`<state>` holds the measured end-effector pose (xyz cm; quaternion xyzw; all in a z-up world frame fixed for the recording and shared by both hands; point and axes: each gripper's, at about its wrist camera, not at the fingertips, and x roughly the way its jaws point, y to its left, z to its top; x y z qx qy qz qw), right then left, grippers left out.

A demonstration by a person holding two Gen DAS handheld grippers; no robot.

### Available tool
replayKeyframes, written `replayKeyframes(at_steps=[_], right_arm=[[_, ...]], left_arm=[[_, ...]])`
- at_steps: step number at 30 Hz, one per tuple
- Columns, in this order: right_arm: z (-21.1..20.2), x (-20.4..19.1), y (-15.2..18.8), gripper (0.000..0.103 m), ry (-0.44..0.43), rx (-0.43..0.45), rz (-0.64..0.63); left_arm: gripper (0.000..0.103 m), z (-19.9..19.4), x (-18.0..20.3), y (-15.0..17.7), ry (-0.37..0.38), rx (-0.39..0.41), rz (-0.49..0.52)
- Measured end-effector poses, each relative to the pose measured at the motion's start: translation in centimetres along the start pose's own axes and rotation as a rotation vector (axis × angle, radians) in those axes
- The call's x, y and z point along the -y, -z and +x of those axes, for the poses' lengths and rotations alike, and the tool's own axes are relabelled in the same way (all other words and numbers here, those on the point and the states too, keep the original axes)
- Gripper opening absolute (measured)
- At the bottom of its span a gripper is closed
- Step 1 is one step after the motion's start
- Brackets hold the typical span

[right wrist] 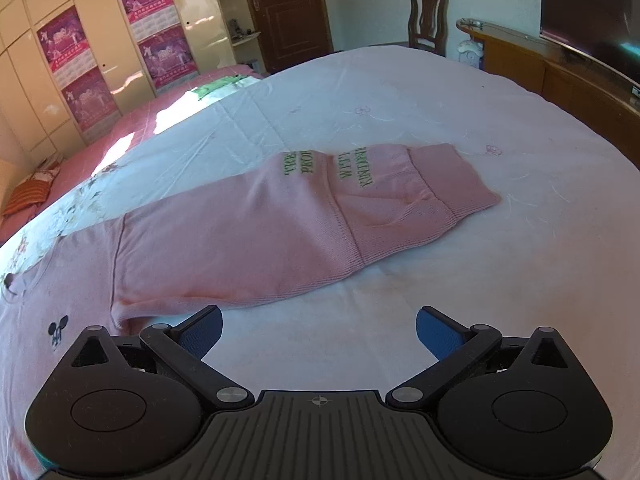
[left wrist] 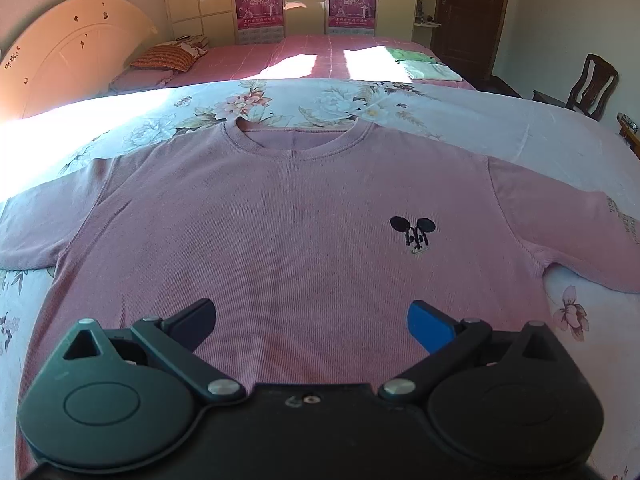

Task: Fold small clothes
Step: 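Grasp the cuff of the sleeve with green lettering with the right gripper, then carry the held sleeve across the chest and open the right gripper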

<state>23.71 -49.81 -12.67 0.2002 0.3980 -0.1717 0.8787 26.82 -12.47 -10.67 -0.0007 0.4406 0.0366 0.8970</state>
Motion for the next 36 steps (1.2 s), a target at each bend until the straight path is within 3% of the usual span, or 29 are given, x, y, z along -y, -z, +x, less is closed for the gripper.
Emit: replayKeyframes(at_steps=[9,11,20,21,23,27,29,36], right_arm=[[3.4,2.6,-2.4,0.101,0.045,-0.014,0.077],[3.8,3.3,-2.7,0.075,0.049,-0.024,0.108],[5.7,5.4,-4.1,0.073,0.088,0.004,0.198],[5.8,5.6,-4.2,0.069,0.094,0.013,0.200],[6.1,5.9,-4.6,0.050,0.109,0.021,0.205],[6.6,6.2,-5.2,0.036,0.111,0.035,0.202],[6.6,6.0,-5.4,0.004,0.082,0.042,0.197],[4.4,1.6,-6.4,0.004,0.009,0.151,0.077]], left_arm=[[0.103,1.9,-0.1,-0.8,-0.017,-0.027,-0.004],[0.103,2.2,-0.2,-0.9,-0.020,-0.032,-0.006],[0.103,3.1,-1.2,-1.5,-0.032,-0.032,-0.019],[0.103,3.1,-1.3,-1.5,-0.030,-0.030,-0.018],[0.103,3.2,-1.4,-1.6,-0.026,-0.027,-0.013],[0.102,3.3,-1.7,-1.7,-0.016,-0.027,-0.007],[0.102,3.3,-1.9,-1.7,-0.009,-0.026,-0.010],[0.101,2.2,-3.3,-2.1,0.054,0.042,-0.020]])
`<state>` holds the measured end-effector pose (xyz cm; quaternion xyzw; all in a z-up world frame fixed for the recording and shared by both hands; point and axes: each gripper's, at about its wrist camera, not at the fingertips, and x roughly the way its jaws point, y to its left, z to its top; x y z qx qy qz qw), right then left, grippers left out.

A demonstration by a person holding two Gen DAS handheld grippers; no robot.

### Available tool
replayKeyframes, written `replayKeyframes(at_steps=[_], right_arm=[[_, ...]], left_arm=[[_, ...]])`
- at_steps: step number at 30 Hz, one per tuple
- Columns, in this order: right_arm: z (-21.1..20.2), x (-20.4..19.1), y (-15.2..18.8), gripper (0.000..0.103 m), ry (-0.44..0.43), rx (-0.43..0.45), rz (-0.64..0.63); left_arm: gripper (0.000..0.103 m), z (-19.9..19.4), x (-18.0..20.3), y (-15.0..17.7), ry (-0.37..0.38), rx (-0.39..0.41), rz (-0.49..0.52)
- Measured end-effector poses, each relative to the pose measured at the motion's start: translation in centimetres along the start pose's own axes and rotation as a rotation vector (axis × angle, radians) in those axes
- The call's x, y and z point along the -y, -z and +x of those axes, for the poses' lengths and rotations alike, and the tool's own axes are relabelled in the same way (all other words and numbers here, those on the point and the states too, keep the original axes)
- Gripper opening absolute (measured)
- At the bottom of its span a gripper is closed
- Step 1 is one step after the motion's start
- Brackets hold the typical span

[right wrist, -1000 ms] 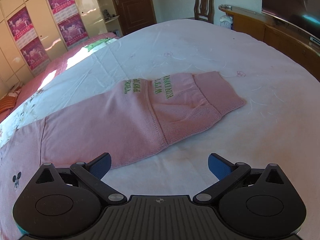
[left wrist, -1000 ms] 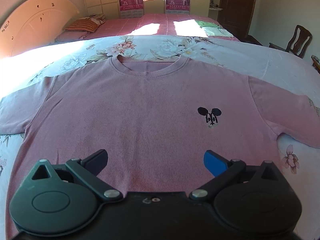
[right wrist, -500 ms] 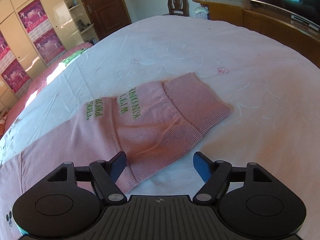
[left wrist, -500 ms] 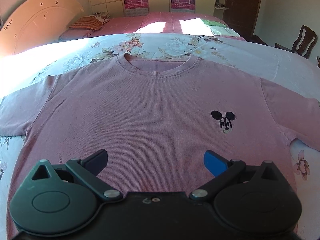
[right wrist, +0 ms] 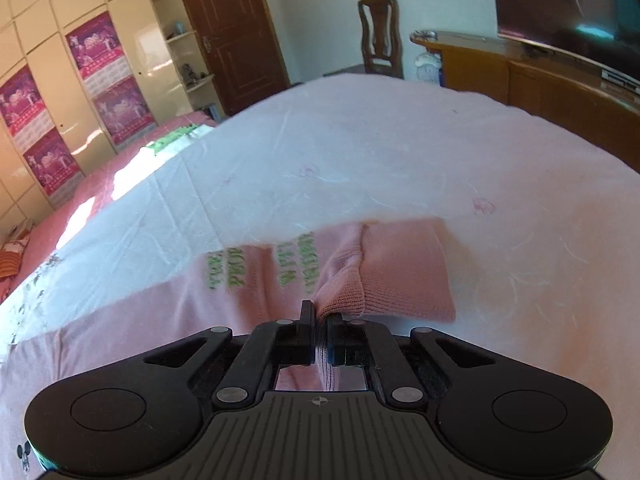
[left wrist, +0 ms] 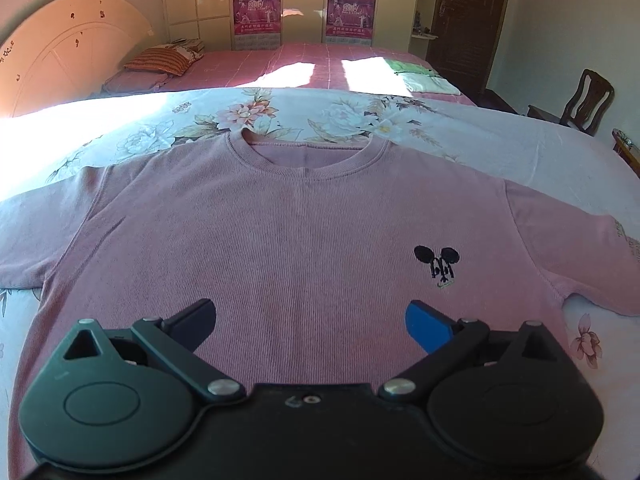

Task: Fold small clothes
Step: 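Carry the held sleeve across the chest and open the right gripper, then grasp the laid sleeve cuff with the left gripper, fold it back, release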

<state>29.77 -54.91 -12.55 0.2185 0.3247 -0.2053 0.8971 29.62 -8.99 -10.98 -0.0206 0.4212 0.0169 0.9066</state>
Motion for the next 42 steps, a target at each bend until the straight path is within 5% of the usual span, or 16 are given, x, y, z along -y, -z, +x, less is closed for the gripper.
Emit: replayKeyframes(at_steps=[9,16,20,21,22,23,25,28,34,37,39,41,42], right_arm=[[-3.1,-15.7,1.8,0.004,-0.299,0.041,-0.222],[-4.0,-29.9,10.9,0.004,-0.523,-0.084,-0.440],[-3.3,-34.7,16.8,0.005,-0.569,-0.198,-0.567],[-3.2,-35.1,18.0,0.006,-0.555,-0.213,-0.596],[-3.2,-35.1,18.7,0.019,-0.555,-0.227,-0.602],[-3.3,-35.0,19.0,0.047,-0.566,-0.233,-0.593],[-4.0,-34.4,19.2,0.074,-0.581,-0.215,-0.581],[-4.9,-32.9,18.2,0.073,-0.579,-0.215,-0.583],[-5.5,-25.7,15.1,0.073,-0.362,-0.146,-0.479],[-5.2,-22.1,14.1,0.073,-0.260,-0.143,-0.437],[-4.9,-20.5,13.9,0.073,-0.227,-0.149,-0.408],[-4.7,-19.3,13.9,0.073,-0.190,-0.146,-0.408],[-4.7,-18.9,14.0,0.073,-0.183,-0.143,-0.412]], left_arm=[[0.100,-1.0,-5.3,-1.5,-0.006,0.015,-0.049],[0.100,0.1,-11.1,-2.3,-0.011,0.012,-0.088],[0.100,1.1,-13.3,-2.4,0.016,-0.001,-0.101],[0.100,1.4,-13.6,-2.4,0.025,-0.004,-0.101],[0.100,1.7,-13.7,-2.5,0.039,-0.010,-0.102],[0.100,2.0,-13.6,-2.5,0.061,-0.015,-0.101],[0.100,2.7,-13.0,-2.5,0.098,-0.023,-0.081],[0.100,3.5,-11.0,-2.4,0.137,-0.028,-0.025],[0.100,4.6,-4.2,-1.9,0.234,-0.009,0.163],[0.097,6.1,-0.8,-1.4,0.226,-0.004,0.227],[0.087,7.5,0.6,-1.0,0.192,-0.004,0.256],[0.057,8.8,1.3,-1.0,0.195,-0.023,0.274],[0.057,9.3,1.3,-1.0,0.204,-0.022,0.260]])
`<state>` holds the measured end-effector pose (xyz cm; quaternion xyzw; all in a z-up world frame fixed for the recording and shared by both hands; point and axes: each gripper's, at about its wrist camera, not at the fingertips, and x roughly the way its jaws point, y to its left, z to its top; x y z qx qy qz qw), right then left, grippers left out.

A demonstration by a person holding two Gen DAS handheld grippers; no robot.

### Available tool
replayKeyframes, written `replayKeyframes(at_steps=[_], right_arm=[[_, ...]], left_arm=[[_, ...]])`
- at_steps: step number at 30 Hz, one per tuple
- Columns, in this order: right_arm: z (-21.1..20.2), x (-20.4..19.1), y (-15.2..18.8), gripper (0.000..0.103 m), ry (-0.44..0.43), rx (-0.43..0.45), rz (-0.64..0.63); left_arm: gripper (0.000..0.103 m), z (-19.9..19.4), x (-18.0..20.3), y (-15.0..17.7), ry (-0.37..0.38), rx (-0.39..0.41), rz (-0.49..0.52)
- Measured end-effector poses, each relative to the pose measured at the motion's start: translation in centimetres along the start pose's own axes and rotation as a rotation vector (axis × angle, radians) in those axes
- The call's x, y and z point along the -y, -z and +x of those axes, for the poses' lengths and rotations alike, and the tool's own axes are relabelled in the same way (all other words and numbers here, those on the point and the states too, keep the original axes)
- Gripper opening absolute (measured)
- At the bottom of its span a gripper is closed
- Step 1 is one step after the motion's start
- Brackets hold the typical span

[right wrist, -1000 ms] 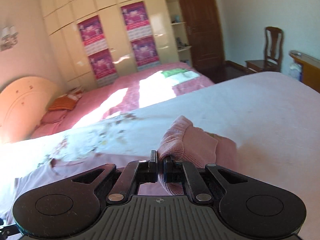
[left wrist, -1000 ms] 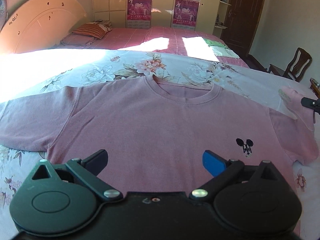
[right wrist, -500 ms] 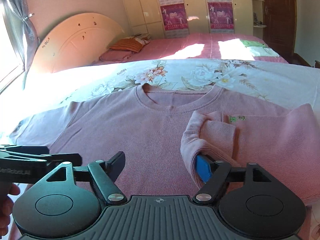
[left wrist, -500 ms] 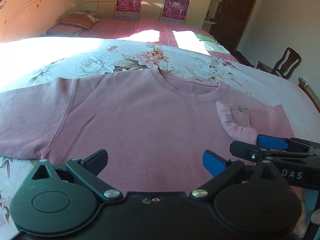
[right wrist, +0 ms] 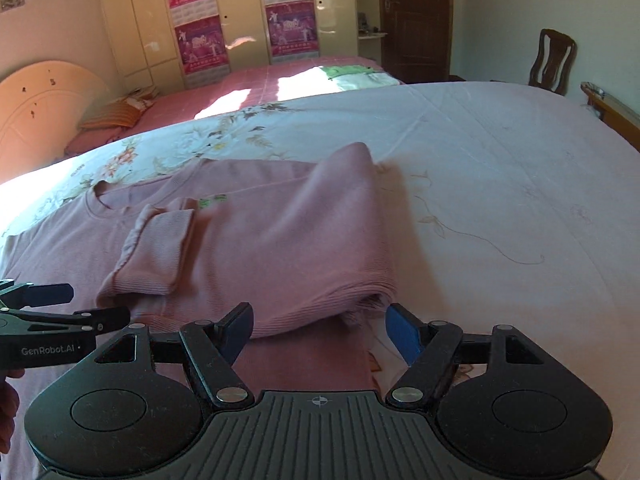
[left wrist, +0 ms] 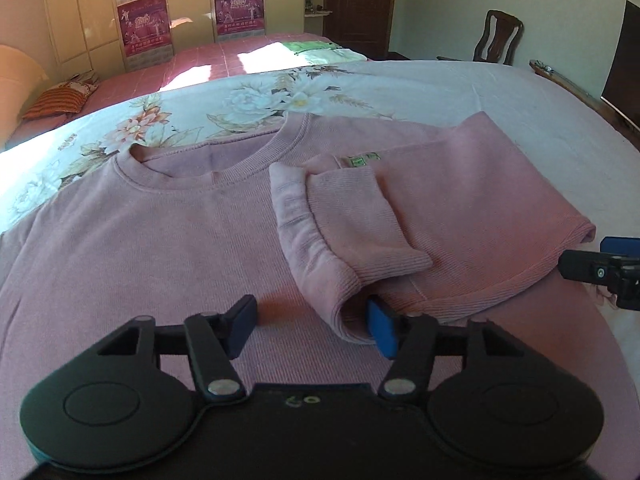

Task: Fold small clothes
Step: 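Grasp the laid sleeve cuff with the left gripper, fold it back, release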

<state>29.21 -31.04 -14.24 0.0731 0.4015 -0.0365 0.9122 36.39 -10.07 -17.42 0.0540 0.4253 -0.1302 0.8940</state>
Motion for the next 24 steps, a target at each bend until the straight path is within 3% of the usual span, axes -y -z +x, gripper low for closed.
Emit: replayKeyframes(at_steps=[4,6,7,8,12,18,19,22,24], right_arm=[[-0.1,1.4,0.7,0.073,0.011,-0.002,0.009],[-0.1,1.9,1.1,0.068,0.015,-0.006,0.014],[-0.1,2.2,1.2,0.056,0.017,-0.015,0.019],[0.0,2.5,1.4,0.049,0.014,-0.024,0.026],[1.1,2.0,1.1,0.049,0.008,-0.032,0.008],[3.3,0.5,0.0,0.048,-0.007,-0.011,-0.011],[3.6,0.4,-0.2,0.043,-0.012,-0.007,-0.009],[3.9,0.3,-0.6,0.014,-0.004,-0.009,-0.005],[3.9,1.0,-0.3,0.013,-0.006,-0.015,0.018]], left_arm=[[0.058,0.9,-0.1,-0.3,-0.046,0.039,0.007],[0.041,0.6,-0.5,-0.4,-0.025,0.071,-0.022],[0.016,0.3,-0.9,-0.5,-0.006,0.091,-0.053],[0.013,0.0,-1.3,-0.7,0.003,0.110,-0.088],[0.011,-2.4,-3.3,-0.9,-0.006,0.230,-0.178],[0.010,-5.5,-7.1,-0.1,-0.043,0.320,-0.319],[0.010,-5.9,-7.6,0.2,-0.051,0.326,-0.329],[0.010,-6.2,-8.9,1.5,-0.098,0.322,-0.342],[0.010,-5.5,-10.0,2.4,-0.116,0.275,-0.371]])
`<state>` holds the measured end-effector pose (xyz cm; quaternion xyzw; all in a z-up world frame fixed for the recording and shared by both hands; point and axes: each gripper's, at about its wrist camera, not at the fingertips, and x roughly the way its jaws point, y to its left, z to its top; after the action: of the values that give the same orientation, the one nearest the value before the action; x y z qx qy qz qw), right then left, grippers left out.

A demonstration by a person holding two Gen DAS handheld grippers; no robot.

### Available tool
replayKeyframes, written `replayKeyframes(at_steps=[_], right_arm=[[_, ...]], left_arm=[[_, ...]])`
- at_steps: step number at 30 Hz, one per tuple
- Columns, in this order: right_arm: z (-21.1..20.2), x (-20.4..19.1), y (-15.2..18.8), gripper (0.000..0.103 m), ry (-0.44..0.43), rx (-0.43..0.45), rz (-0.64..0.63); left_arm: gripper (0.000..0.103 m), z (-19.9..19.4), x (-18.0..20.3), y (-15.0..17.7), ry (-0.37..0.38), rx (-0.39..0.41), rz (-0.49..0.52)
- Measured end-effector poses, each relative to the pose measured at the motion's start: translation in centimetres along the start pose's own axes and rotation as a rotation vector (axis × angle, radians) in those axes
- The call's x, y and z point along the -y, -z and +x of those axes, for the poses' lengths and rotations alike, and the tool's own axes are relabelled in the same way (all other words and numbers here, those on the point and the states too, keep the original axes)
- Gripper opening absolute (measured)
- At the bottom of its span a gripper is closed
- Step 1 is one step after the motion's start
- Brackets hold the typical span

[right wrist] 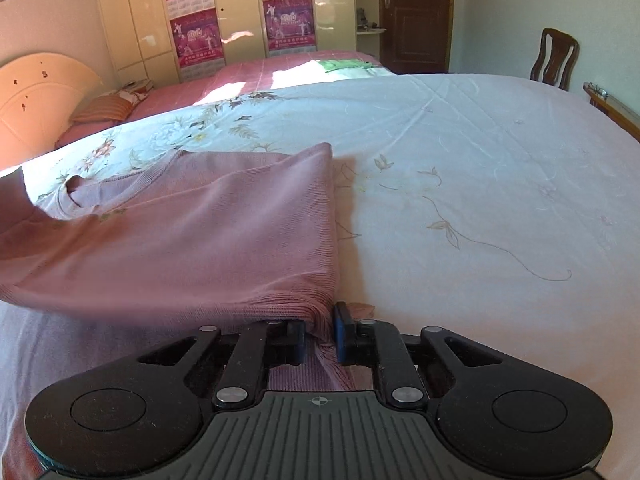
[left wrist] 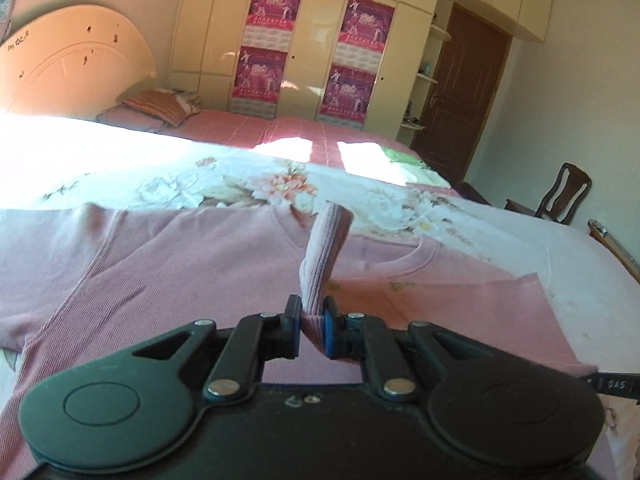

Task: Fold small clothes
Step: 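Grasp the laid sleeve cuff with the left gripper, fold it back, release, then reach the left gripper to the other sleeve and grasp its cuff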

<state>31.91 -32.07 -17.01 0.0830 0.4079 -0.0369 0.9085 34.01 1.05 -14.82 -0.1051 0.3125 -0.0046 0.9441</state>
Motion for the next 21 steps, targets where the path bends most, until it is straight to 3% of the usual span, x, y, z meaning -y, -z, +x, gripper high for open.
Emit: replayKeyframes(at_steps=[3,6,9,10,11,14,16,21], right_arm=[[-0.4,0.3,0.7,0.013,0.009,-0.006,0.002],[-0.5,0.1,0.5,0.013,0.013,-0.023,-0.028],[-1.5,0.6,0.3,0.014,-0.014,-0.049,-0.018],[-2.2,0.9,0.6,0.014,-0.022,-0.047,-0.013],[-2.8,1.1,0.8,0.014,-0.031,-0.045,-0.010],[-5.0,1.3,1.0,0.017,-0.048,-0.015,0.003],[-5.6,0.7,0.3,0.023,-0.048,0.030,-0.008],[-2.5,-1.5,-2.0,0.027,-0.067,0.025,-0.025]], left_arm=[[0.010,1.9,-1.0,1.1,-0.011,-0.117,-0.036],[0.018,2.1,-1.3,1.4,-0.017,-0.131,-0.043],[0.045,1.0,-2.4,1.0,-0.045,-0.129,-0.087],[0.063,0.4,-3.0,1.1,-0.063,-0.121,-0.112],[0.071,-0.3,-3.6,1.1,-0.085,-0.106,-0.132],[0.068,-2.4,-4.8,0.8,-0.114,-0.051,-0.152],[0.064,-2.9,-4.4,0.4,-0.085,-0.024,-0.131],[0.064,-0.3,-1.5,-0.2,0.010,-0.069,-0.021]])
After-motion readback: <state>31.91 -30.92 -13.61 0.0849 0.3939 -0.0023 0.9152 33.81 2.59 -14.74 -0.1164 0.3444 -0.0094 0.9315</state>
